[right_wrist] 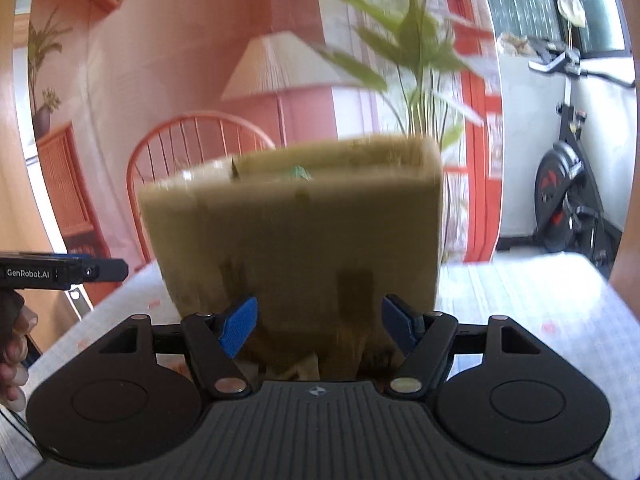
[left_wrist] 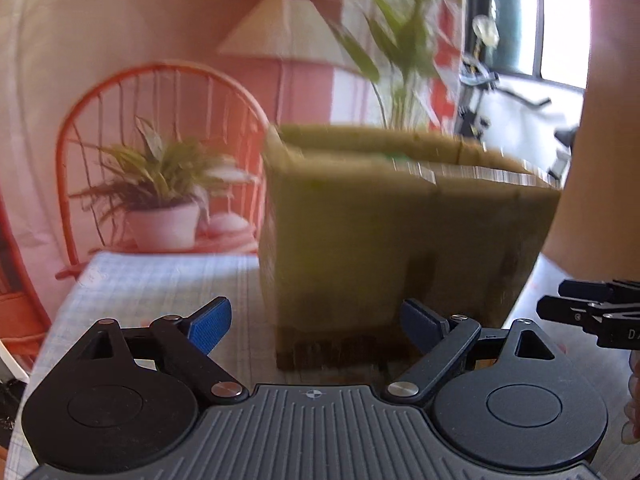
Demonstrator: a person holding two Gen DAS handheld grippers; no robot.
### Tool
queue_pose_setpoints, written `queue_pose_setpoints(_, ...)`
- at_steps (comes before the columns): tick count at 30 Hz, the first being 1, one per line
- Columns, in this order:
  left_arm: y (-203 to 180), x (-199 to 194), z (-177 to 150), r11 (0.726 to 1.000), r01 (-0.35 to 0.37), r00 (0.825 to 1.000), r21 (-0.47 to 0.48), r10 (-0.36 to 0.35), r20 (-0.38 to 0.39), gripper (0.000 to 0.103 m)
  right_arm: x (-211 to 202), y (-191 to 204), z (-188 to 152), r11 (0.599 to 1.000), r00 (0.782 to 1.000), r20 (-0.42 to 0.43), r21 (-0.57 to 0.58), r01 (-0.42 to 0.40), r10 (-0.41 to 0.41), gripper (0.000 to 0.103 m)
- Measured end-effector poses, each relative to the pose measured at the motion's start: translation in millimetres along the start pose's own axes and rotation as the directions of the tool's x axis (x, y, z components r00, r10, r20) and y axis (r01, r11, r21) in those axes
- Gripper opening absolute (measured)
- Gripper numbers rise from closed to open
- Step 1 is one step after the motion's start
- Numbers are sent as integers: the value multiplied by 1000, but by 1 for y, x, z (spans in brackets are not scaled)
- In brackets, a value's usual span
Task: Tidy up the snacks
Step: 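Lower left gripper to the orange bread bag while right gripper reaches blue-white packet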
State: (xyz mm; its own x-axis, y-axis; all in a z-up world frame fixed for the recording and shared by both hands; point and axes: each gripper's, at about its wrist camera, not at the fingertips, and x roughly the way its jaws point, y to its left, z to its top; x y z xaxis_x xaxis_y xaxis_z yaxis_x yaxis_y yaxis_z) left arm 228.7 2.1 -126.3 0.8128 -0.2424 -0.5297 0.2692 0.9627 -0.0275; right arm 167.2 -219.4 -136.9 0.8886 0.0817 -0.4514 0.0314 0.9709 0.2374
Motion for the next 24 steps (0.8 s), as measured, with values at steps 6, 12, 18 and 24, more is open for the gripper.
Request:
queue_pose_setpoints(6,-8,30,-28,998,37,994,57,-31,-103,93,12,-6,-32,999,997,-71,36,2,1,69)
queue_pose_setpoints(12,-8,59,-48,989,86,981,120,-62,-186,93,21,-8,-50,999,992,-129,43,10,-4,69)
queue_pose_setpoints(18,-14,67,-57,979,123,971,163,-85,-222,93,31,-10,-61,998,982,-190,55,17,-6,65)
queue_pose_setpoints(24,-21,68,-64,975,129,967,183,-83,-239,93,46,-13,-68,996,969,-249,90,26,-3,63)
